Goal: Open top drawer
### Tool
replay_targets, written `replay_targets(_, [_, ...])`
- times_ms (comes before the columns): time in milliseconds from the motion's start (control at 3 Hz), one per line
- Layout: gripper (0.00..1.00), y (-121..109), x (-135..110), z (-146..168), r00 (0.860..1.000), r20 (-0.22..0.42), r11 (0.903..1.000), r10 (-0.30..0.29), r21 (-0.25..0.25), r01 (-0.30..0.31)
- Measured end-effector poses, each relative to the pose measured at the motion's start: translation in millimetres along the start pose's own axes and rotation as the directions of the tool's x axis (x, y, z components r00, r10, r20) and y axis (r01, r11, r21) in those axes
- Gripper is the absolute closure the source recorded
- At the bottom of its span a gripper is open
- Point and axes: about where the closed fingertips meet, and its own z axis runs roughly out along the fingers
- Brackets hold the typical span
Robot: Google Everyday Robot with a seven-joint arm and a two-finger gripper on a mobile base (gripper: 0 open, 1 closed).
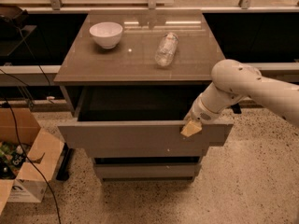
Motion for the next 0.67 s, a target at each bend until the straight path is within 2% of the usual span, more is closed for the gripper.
replay_targets(333, [0.58, 9, 2, -3, 1.0, -0.01, 0.9999, 0.002, -0.014, -0.002])
replay_targets(667, [0.34, 48, 19, -3, 0.998, -0.044, 0.9973, 0.035, -0.063, -0.038])
